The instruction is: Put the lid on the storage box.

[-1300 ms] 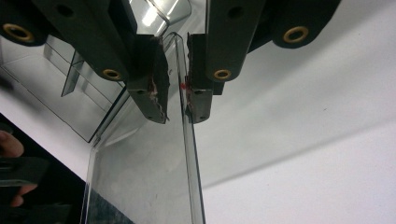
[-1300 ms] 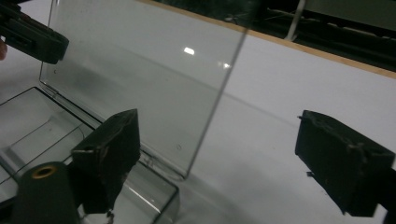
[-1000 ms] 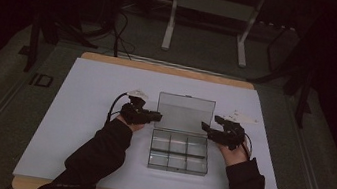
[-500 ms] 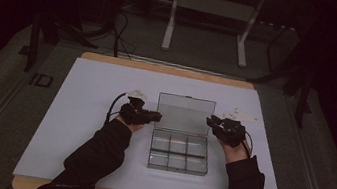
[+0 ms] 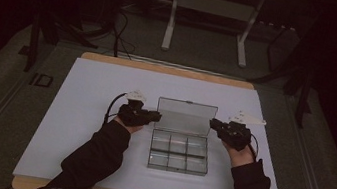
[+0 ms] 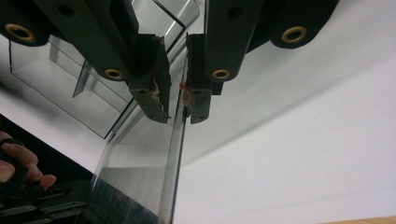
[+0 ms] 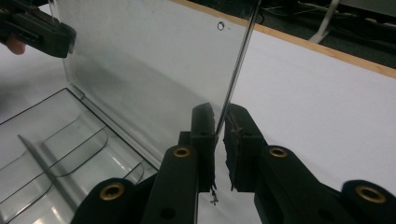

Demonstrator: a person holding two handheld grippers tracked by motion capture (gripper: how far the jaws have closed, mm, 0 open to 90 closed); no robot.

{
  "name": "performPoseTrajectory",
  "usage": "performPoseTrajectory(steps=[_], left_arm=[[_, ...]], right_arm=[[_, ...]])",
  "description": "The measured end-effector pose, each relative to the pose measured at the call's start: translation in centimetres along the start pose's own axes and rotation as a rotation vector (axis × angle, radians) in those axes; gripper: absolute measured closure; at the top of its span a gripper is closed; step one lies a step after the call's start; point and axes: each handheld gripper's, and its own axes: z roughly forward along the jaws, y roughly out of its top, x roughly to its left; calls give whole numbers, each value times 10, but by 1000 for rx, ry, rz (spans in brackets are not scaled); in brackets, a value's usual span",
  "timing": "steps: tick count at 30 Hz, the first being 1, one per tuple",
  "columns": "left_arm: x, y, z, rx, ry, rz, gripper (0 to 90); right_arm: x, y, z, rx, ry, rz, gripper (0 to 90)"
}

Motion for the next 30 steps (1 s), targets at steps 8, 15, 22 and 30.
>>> performPoseTrajectory(steps=[8, 15, 22, 30], left_arm=[[-7, -3, -9, -3, 7, 21, 802], [-12, -5, -15, 6, 8, 48, 811], [-19, -10, -20, 25, 1, 72, 811], [-24, -15, -23, 37, -4, 88, 808]], right_arm=[[4, -4, -10, -10, 26, -27, 823], [8, -10, -16, -14, 47, -42, 820], [11, -17, -22, -16, 67, -62, 822], [14, -25, -27, -20, 88, -93, 823]])
